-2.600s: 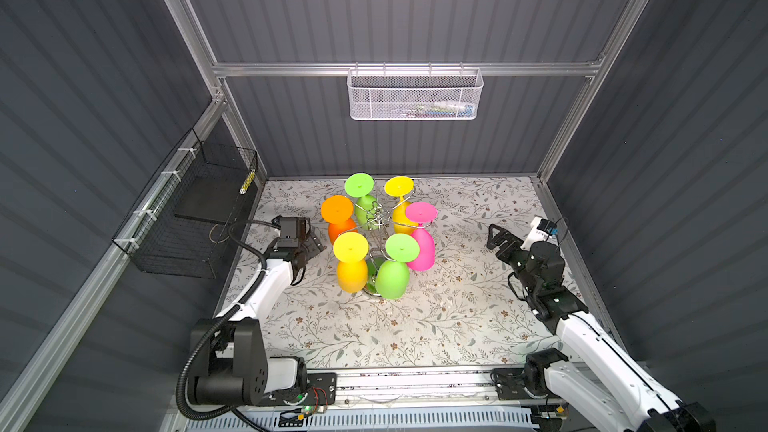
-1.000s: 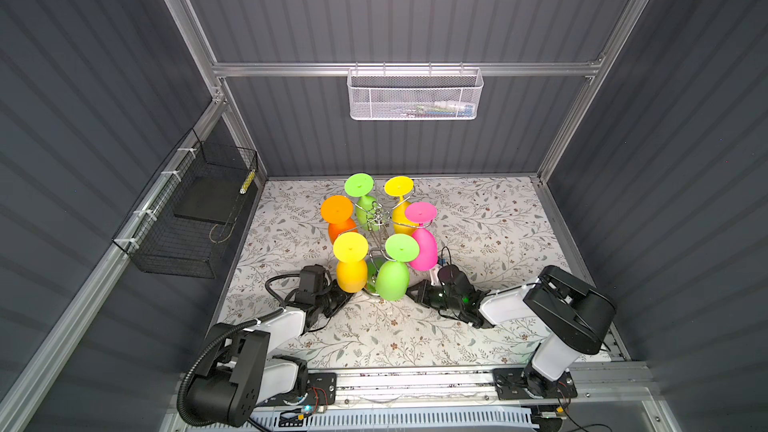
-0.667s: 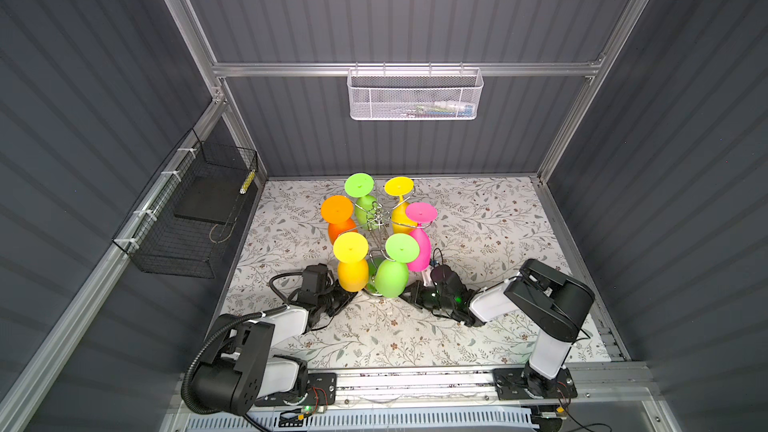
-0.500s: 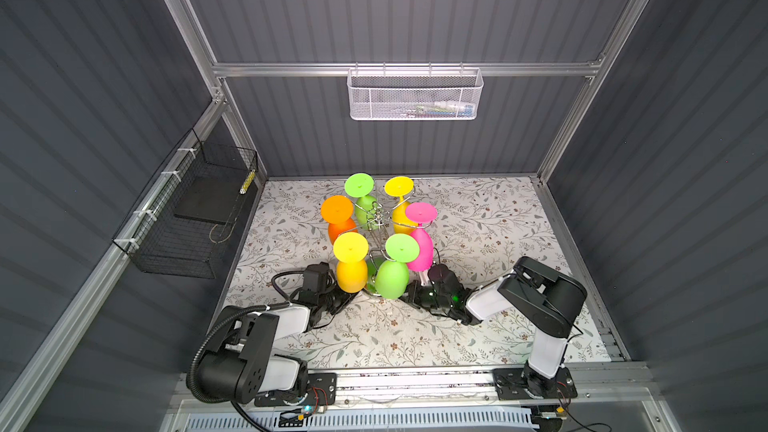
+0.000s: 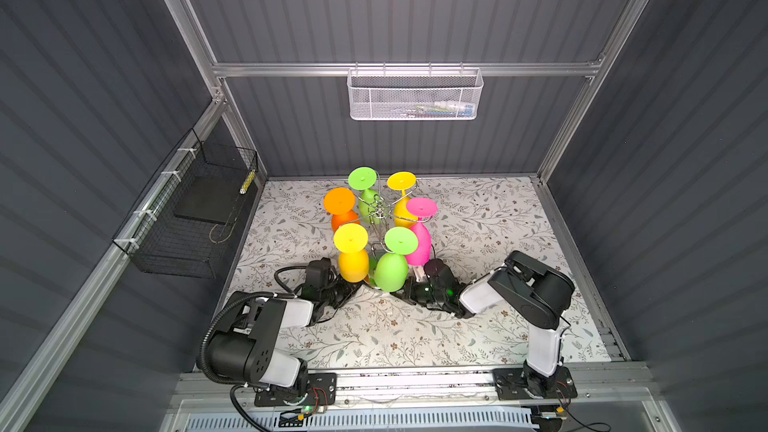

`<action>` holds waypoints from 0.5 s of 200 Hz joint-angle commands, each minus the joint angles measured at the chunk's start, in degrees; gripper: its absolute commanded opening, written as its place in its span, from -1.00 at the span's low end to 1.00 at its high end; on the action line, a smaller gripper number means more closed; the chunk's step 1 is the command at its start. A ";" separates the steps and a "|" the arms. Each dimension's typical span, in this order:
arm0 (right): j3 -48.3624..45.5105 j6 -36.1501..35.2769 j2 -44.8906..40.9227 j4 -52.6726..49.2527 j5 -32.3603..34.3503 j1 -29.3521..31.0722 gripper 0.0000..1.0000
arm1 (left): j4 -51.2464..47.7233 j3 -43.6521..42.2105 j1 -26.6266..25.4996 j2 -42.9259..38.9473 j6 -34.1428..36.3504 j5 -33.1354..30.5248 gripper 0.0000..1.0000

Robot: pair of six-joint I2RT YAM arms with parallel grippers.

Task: Take the wine glass off the wine glass rack
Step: 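Push the chrome rack base farther from the robot with both grippers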

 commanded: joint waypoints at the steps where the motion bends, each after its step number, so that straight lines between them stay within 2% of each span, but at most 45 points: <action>1: 2.69 -1.62 1.90 0.79 0.90 -1.62 -1.00 | -2.55 0.41 -0.27 2.93 -0.34 -2.23 -1.00; 100: 10.94 -2.67 7.14 0.81 -0.84 -6.29 -1.00 | -1.28 5.04 1.05 9.64 0.06 -3.67 -1.00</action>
